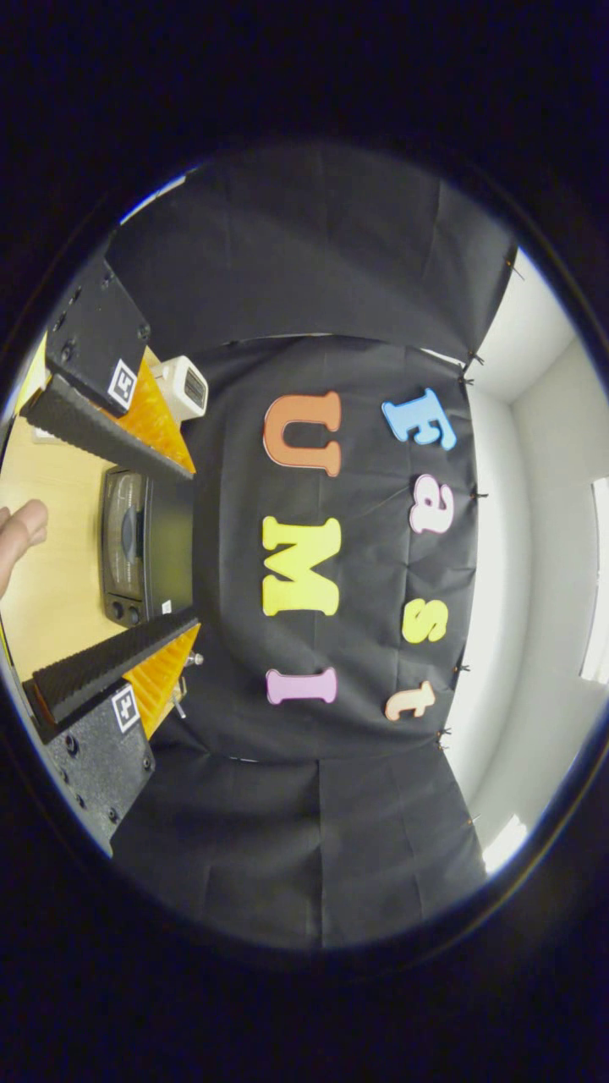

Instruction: Open the toaster oven, put the food inside, and close the toaster oven door.

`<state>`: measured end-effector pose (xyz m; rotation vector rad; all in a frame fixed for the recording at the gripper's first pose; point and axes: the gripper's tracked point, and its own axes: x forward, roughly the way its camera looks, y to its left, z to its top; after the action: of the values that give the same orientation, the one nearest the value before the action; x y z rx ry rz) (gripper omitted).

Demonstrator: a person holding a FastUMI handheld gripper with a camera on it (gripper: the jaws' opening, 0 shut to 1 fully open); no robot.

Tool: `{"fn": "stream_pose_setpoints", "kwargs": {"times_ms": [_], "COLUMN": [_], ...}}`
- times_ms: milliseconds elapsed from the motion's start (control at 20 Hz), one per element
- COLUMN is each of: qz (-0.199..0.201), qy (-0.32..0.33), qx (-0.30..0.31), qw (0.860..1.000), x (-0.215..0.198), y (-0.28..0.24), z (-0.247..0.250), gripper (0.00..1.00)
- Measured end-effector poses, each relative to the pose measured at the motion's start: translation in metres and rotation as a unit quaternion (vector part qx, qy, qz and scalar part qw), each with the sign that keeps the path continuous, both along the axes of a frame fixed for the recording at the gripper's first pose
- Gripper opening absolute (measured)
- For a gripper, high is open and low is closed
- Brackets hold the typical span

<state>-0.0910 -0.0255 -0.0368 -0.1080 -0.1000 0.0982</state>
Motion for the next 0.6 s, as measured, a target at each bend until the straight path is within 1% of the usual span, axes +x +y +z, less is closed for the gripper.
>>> {"fn": "stream_pose_setpoints", "kwargs": {"times_ms": [100, 250, 400, 500, 600], "qz": [0.011, 0.03, 0.021, 0.008, 0.006], "qy": [0.016, 0.061, 0.068, 0.051, 0.046], "qx": [-0.003, 0.004, 0.002, -0.002, -0.002], "qw": [1.0, 0.998, 0.997, 0.999, 0.999], "x": [-0.002, 0.003, 0.008, 0.009, 0.006], "y": [0.006, 0.015, 0.012, 0.006, 0.004], "z": [-0.021, -0.05, -0.055, -0.047, -0.047], "gripper": [1.0, 1.0, 1.0, 1.0, 1.0]}}
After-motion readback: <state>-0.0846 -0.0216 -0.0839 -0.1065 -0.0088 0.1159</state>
